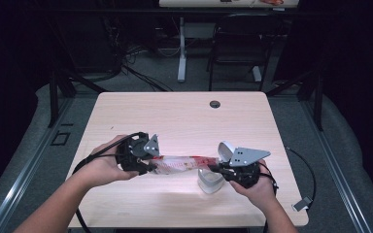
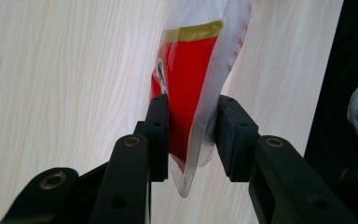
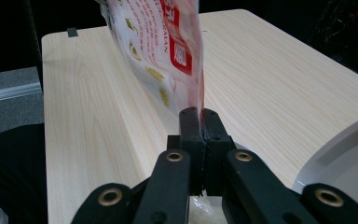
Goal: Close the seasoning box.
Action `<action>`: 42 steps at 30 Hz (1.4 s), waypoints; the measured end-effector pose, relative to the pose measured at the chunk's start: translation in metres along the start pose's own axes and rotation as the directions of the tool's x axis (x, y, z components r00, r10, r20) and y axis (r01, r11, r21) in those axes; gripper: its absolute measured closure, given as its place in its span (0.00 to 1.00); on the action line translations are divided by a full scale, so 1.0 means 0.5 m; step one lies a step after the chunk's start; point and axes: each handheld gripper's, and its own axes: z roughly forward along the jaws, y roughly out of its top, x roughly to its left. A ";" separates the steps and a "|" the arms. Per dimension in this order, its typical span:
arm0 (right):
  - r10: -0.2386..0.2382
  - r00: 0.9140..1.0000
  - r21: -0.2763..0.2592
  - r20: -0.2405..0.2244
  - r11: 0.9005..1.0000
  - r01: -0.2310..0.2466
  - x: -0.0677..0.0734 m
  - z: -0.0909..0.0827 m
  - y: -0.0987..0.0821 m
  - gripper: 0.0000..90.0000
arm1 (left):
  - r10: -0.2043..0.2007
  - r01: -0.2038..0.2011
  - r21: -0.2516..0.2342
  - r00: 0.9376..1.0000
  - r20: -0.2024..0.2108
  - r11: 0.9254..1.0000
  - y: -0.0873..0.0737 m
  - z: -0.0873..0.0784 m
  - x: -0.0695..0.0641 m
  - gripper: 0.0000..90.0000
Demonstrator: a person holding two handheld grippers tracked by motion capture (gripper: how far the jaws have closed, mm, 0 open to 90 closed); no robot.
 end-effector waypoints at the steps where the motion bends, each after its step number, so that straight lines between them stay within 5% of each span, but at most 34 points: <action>1: 0.000 1.000 0.002 0.001 1.000 0.000 0.000 0.000 -0.001 1.00 | 0.003 -0.003 0.003 1.000 0.000 1.000 0.001 -0.001 0.001 0.76; 42: 0.004 1.000 0.017 0.024 1.000 -0.004 -0.005 -0.004 -0.011 1.00 | 0.050 -0.050 -0.005 0.999 -0.002 0.999 0.043 -0.054 0.006 0.79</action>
